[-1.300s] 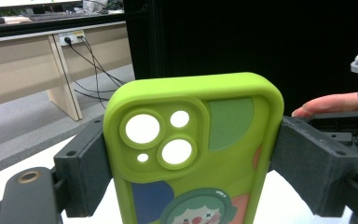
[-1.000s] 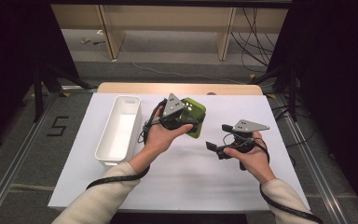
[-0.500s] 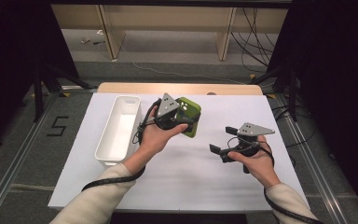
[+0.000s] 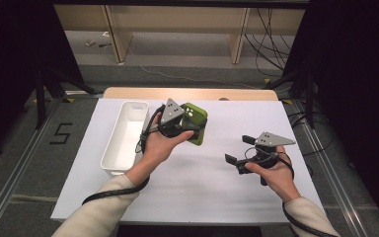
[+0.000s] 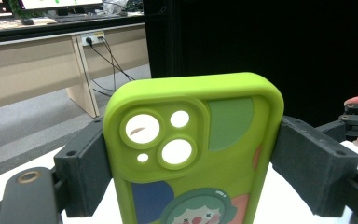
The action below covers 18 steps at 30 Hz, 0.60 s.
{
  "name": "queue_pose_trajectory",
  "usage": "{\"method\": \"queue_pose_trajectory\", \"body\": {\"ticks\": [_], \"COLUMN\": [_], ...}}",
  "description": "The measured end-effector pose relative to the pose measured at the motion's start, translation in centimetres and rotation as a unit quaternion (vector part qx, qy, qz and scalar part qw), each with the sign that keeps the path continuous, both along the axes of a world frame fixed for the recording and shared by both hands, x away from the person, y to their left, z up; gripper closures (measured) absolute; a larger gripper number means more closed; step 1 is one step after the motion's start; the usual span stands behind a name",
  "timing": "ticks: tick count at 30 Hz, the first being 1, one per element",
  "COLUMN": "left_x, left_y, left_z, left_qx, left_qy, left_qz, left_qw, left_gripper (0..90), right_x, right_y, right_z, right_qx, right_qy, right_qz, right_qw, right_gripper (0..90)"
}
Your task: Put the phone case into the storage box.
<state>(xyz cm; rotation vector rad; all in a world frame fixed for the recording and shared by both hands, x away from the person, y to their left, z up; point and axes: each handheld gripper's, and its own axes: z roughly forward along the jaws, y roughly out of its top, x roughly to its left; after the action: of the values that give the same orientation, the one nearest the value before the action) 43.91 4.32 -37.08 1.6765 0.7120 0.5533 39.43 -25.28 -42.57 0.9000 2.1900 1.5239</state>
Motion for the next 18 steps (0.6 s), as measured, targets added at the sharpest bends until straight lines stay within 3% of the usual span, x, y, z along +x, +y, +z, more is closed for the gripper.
{"method": "queue_pose_trajectory", "body": {"ticks": [18], "left_x": [0.0], "left_y": [1.3], "left_z": [0.2], "left_qx": [-0.002], "left_qy": [0.0], "left_qz": [0.016], "left_qw": [0.9999], "left_gripper": [16.7], "right_x": [-0.5], "right_y": [-0.4], "right_z": [-0.1], "right_qx": [0.003], "right_qy": [-0.001], "right_qz": [0.002], "right_qw": [1.0], "right_gripper": [0.7]}}
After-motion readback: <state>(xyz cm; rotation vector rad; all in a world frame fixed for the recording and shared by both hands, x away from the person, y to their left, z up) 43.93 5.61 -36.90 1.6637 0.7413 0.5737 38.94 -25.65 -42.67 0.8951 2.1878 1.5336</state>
